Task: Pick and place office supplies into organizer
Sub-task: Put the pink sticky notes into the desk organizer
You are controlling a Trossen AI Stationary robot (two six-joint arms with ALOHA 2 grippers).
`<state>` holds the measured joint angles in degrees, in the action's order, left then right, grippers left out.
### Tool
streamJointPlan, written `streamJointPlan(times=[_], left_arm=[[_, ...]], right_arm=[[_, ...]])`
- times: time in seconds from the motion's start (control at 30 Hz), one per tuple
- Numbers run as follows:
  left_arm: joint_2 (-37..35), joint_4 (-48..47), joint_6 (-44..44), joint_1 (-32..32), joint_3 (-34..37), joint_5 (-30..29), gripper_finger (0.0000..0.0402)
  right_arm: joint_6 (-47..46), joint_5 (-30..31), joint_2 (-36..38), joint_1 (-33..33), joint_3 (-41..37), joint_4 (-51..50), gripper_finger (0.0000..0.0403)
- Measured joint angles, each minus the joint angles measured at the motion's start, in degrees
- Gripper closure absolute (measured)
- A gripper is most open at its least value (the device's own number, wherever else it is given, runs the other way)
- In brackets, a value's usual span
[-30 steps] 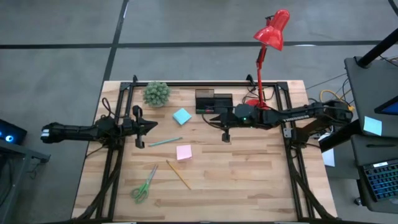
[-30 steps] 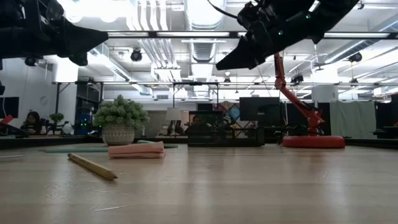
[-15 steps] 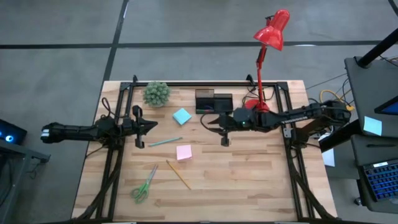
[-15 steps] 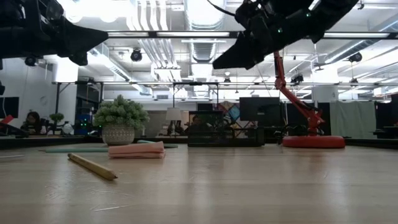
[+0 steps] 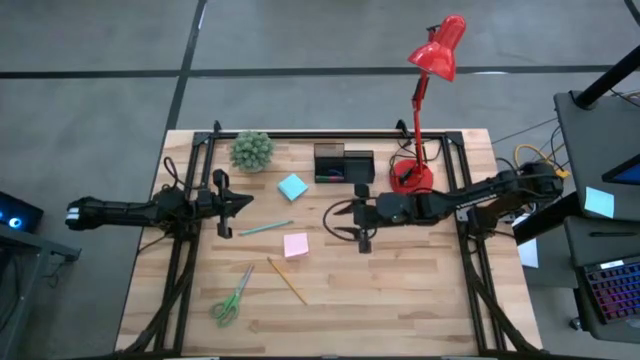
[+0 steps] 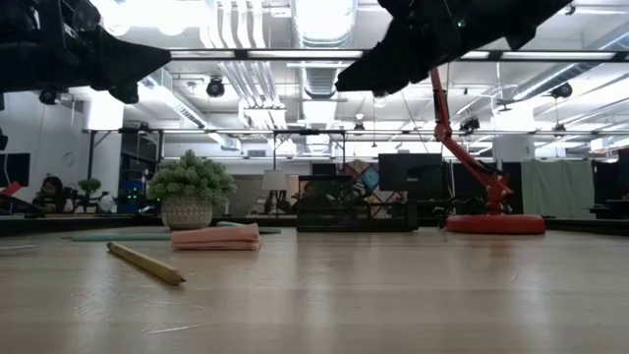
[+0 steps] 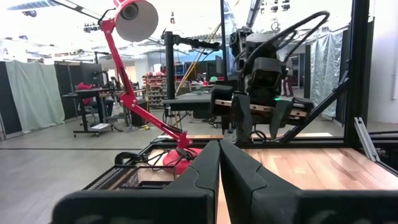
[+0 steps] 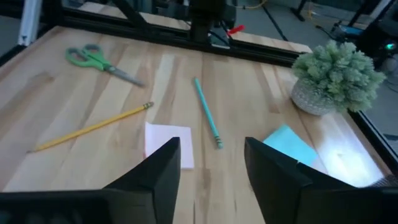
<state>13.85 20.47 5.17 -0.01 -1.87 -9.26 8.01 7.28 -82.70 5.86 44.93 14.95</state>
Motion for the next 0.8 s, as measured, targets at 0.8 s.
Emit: streamJointPlan(times=[0.8], left_arm=[[0.0, 0.0, 0.0, 0.0, 0.0, 0.0, 0.0402]], right_arm=[[-0.9, 6.4, 0.8, 4.6, 0.4, 0.3, 0.0218]])
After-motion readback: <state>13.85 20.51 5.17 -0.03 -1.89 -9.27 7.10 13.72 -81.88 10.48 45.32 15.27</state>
